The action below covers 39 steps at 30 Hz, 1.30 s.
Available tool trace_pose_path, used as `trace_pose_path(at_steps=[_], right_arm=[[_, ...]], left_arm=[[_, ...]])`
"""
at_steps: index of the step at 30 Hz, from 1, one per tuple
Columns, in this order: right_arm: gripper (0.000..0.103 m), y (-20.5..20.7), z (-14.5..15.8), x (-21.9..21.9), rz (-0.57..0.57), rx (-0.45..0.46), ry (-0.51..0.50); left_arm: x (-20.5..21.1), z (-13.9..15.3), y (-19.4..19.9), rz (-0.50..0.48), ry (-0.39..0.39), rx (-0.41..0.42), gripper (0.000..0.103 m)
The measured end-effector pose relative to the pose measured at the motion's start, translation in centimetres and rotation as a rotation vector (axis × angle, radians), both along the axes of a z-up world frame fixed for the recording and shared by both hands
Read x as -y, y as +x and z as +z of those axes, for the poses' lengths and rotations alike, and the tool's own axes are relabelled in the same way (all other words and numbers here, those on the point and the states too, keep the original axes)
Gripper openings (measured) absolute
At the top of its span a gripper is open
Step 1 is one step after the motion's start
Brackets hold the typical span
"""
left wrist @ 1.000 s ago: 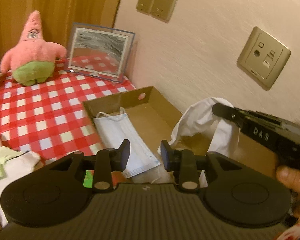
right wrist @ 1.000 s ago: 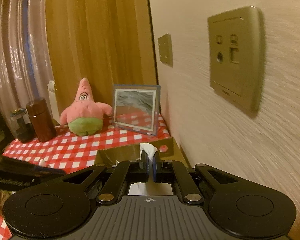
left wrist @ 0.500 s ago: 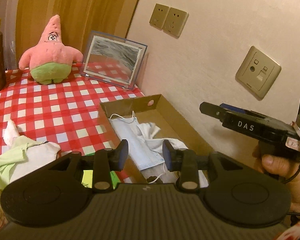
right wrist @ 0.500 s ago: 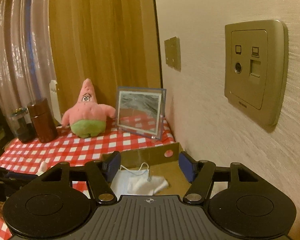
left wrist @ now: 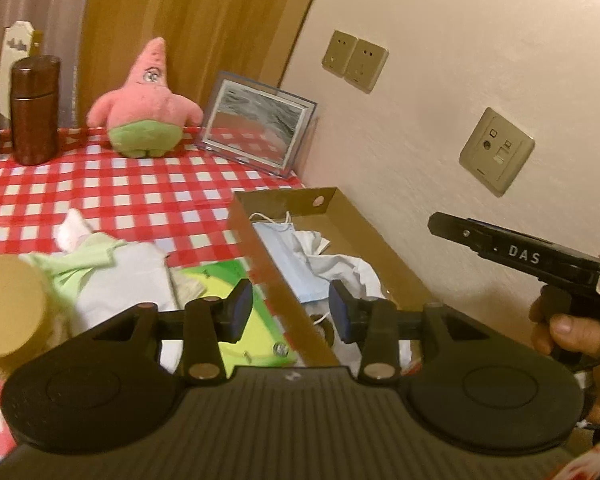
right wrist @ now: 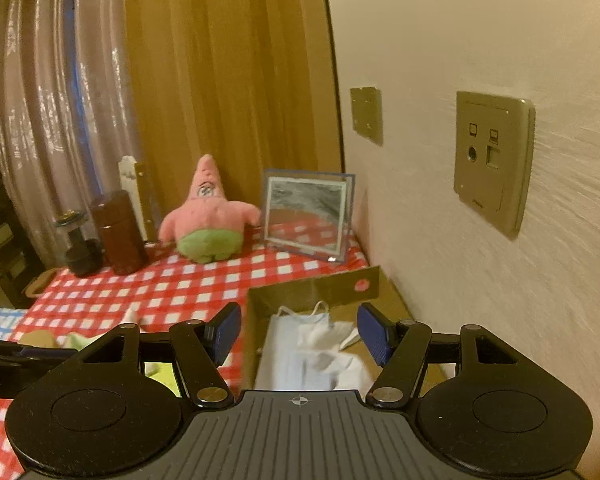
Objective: Organize soft objects
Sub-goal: 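Lower the white cloth into the box and open the right gripper, then withdraw both tools from the box back over the table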
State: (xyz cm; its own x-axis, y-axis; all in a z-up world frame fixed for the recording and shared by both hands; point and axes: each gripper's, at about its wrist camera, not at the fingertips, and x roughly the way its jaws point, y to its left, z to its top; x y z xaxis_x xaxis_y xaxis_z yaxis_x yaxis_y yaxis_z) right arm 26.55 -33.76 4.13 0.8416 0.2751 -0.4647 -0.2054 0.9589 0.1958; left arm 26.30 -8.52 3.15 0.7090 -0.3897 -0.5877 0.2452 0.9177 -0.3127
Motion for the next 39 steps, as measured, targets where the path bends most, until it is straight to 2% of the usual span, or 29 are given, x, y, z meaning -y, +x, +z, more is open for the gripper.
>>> trace_pose_path(at_steps=[11, 19, 28, 39], right_arm=[[0.066, -7.6, 1.3, -2.9, 0.025, -0.053, 0.083], [0.069, -11.2, 1.8, -5.6, 0.061, -0.087, 0.126], [0.070, -13.0, 2.8, -8.4, 0.104, -0.100, 0.129], [0.070, -13.7, 2.8, -9.5, 0.121, -0.122, 0.092]], left_arm=[[-4.3, 0.4, -8.7, 0.123, 0.030, 0.008, 0.066], [-7.8, 1.6, -13.7, 0.236, 0.102, 0.025, 0.076], [-10.0, 2.7, -15.5, 0.268, 0.176, 0.044, 0.081], [-11.0, 2.8, -15.7, 0.247, 0.214, 0.043, 0.082]])
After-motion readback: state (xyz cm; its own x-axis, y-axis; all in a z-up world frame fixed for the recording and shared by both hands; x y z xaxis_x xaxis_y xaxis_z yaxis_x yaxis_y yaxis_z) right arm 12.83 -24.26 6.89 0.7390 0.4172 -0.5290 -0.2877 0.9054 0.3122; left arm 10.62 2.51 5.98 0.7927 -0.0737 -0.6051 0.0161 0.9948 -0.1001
